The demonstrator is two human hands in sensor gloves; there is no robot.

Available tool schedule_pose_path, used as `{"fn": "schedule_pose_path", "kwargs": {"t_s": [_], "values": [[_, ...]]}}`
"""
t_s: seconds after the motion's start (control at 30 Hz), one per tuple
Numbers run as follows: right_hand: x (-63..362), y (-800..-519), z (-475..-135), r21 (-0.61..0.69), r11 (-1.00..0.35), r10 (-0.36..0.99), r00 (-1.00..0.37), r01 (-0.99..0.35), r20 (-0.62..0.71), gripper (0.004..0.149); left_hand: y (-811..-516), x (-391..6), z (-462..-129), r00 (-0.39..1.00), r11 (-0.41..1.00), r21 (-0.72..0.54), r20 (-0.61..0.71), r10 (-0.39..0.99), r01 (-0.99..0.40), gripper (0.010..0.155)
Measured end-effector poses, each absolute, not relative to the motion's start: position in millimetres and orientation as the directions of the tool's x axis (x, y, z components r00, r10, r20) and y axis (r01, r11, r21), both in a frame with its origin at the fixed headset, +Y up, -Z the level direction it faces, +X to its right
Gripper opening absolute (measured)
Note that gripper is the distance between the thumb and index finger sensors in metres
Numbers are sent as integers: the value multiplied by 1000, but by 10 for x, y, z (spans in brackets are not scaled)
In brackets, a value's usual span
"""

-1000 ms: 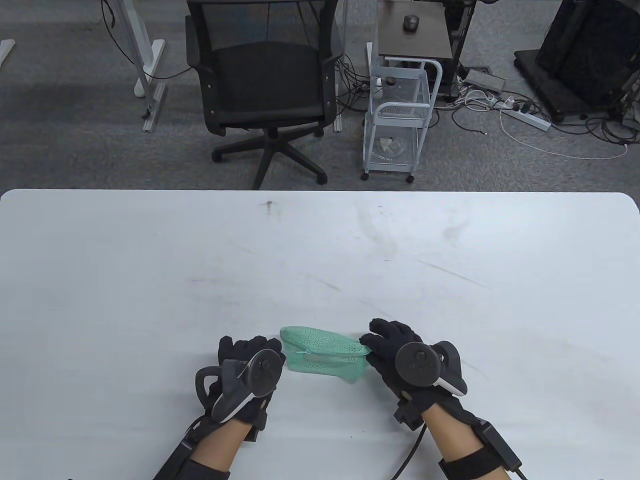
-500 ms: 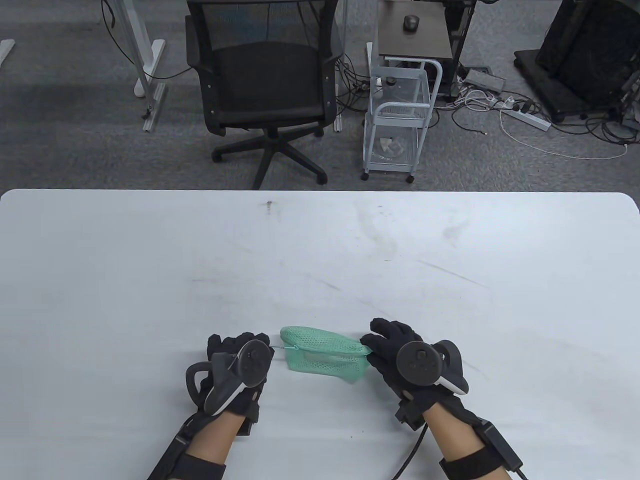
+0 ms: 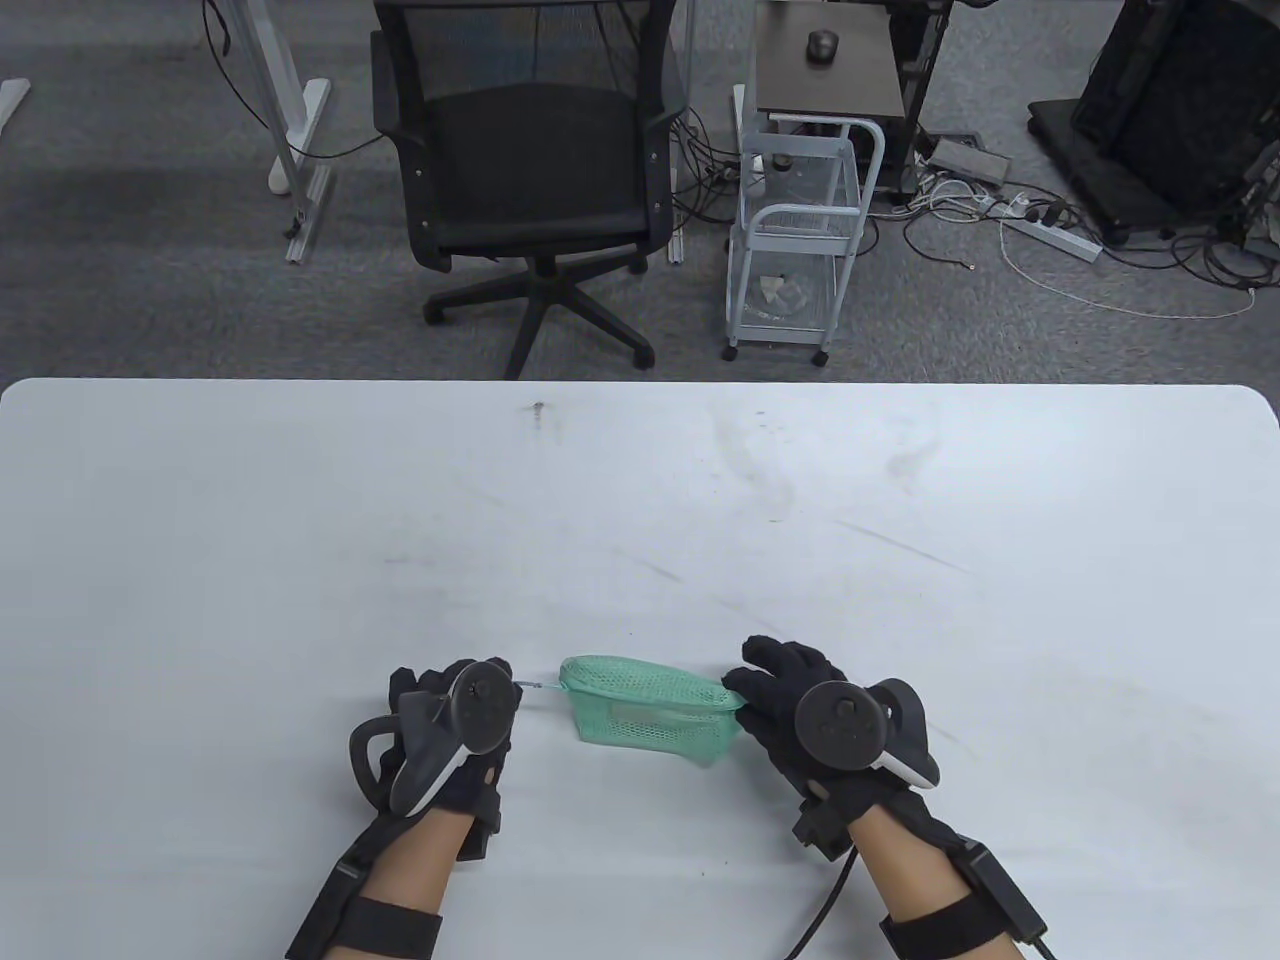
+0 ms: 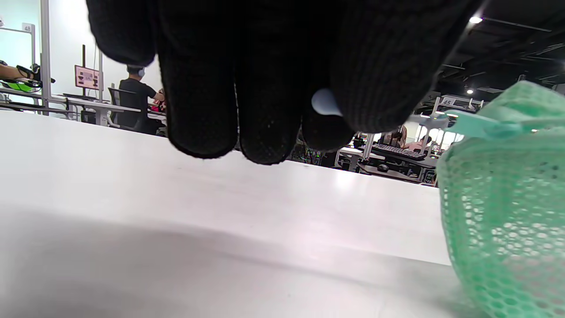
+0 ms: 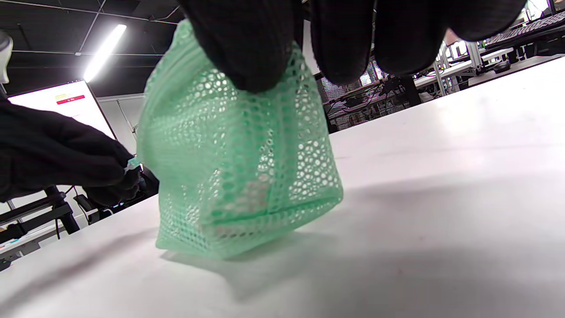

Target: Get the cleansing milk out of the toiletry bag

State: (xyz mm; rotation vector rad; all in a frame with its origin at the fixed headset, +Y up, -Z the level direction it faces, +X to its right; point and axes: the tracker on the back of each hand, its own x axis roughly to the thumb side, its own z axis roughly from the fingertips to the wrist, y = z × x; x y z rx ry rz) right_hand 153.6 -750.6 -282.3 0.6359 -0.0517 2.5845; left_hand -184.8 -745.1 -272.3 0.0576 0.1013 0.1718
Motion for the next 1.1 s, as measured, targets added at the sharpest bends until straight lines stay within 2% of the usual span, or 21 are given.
{"fn": "schedule_pose_path", "kwargs": {"t_s": [0.5,0.87,1.1], "values": [[1499,-7522,-2807,79,-897,418,-778,-434,469,39,-7489,-1914,-2772,976,984,30,-129,176,-173,41],[1505,-7527,-2791,89,-893,429,-775,-441,465,43,-7418,-1949,-2732,966,973,66,-120,227,-221,50],[1489,-7542,-2778,102,-889,437,-764,-446,475,52,-7393,-1863,-2690,951,951,68,-46,305,-302,58]]}}
